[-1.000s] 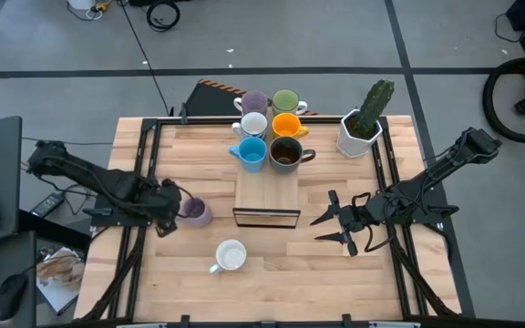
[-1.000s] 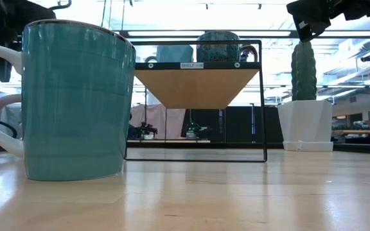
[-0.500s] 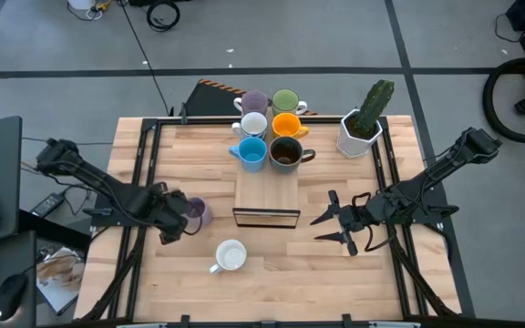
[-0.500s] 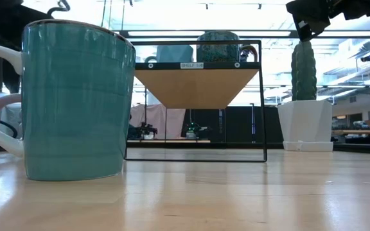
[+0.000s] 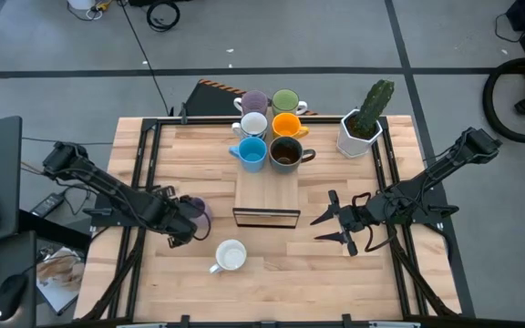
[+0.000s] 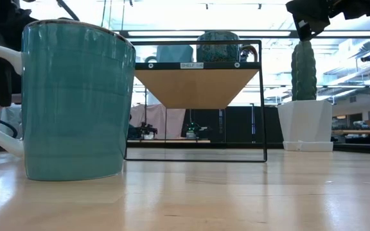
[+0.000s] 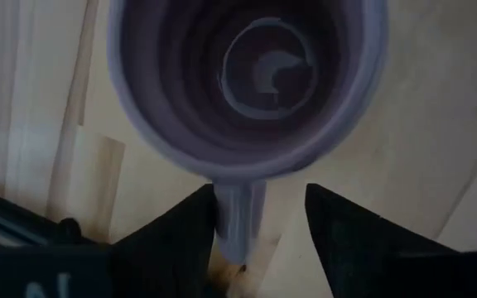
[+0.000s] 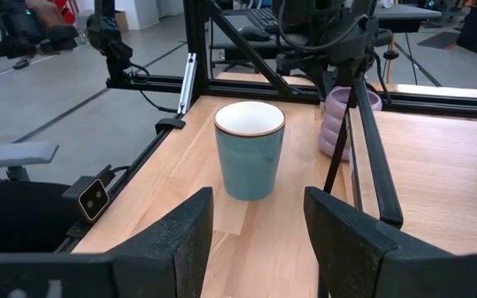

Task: Place coffee mugs
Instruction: Put the purple mug on the shelf

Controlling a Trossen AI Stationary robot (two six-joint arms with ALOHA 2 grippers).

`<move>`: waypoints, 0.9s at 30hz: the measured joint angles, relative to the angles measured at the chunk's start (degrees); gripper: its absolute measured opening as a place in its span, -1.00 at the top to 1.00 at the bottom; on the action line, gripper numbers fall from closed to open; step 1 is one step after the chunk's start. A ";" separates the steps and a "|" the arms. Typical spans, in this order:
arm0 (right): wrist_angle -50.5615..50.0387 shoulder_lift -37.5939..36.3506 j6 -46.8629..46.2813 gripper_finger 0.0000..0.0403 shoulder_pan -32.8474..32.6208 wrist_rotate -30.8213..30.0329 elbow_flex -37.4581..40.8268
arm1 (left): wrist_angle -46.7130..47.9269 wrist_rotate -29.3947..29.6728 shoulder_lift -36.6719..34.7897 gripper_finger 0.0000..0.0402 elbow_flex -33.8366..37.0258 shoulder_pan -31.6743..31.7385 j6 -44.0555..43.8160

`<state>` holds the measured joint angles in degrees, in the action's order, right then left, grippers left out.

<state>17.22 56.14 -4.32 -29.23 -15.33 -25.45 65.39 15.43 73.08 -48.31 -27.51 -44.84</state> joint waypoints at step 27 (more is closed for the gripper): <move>0.14 0.00 0.44 0.03 0.00 0.00 0.00 | -6.89 1.71 0.47 0.70 0.02 5.94 11.40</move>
<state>17.35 56.14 -3.88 -29.23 -15.33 -25.45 58.50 17.14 73.56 -48.29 -21.57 -33.44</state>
